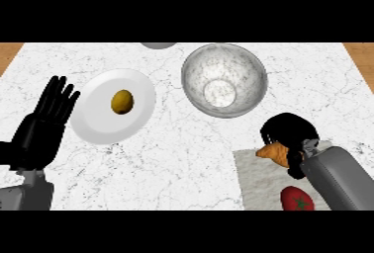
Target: Pick the croissant from the placemat and place it in the bowl
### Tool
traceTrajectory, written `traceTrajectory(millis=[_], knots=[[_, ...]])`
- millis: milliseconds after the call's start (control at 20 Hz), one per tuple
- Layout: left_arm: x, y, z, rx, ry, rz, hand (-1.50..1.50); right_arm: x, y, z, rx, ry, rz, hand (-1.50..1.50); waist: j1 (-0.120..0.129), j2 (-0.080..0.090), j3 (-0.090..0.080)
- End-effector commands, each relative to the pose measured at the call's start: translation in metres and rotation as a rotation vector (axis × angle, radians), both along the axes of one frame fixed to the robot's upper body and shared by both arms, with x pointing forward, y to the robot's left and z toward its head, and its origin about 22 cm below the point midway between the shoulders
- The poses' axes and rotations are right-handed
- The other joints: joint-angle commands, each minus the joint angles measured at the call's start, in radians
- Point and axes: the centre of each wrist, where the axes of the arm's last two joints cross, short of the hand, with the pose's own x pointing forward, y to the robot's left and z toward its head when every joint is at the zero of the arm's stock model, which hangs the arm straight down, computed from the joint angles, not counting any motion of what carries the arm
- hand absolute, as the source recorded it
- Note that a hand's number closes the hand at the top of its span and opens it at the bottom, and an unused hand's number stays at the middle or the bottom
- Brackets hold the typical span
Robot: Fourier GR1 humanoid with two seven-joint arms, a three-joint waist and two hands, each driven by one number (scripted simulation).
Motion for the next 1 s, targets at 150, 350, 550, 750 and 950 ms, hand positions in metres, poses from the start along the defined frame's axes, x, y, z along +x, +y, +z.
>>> traceTrajectory(millis=[150,350,550,750,950], knots=[[-0.003,0.007,0.001,-0.001,0.004,0.005,0.00,-0.058,0.125,0.009,0.314,-0.085,0.231,1.50,-0.001,-0.004,0.001],[-0.002,-0.001,0.005,-0.011,0.005,0.000,0.00,-0.080,0.156,0.027,0.355,-0.172,0.229,1.50,0.000,-0.001,0.001],[-0.013,0.009,0.004,-0.006,0.004,0.019,0.00,-0.092,0.145,0.078,0.421,-0.318,0.132,1.50,-0.004,-0.003,0.001],[-0.013,0.013,-0.003,-0.009,0.007,0.004,0.00,-0.098,0.140,0.121,0.434,-0.493,0.056,1.50,-0.001,-0.003,0.000],[0.003,0.010,0.013,-0.009,-0.003,-0.003,0.00,-0.105,0.131,0.155,0.481,-0.605,-0.051,1.50,0.000,-0.002,0.001]])
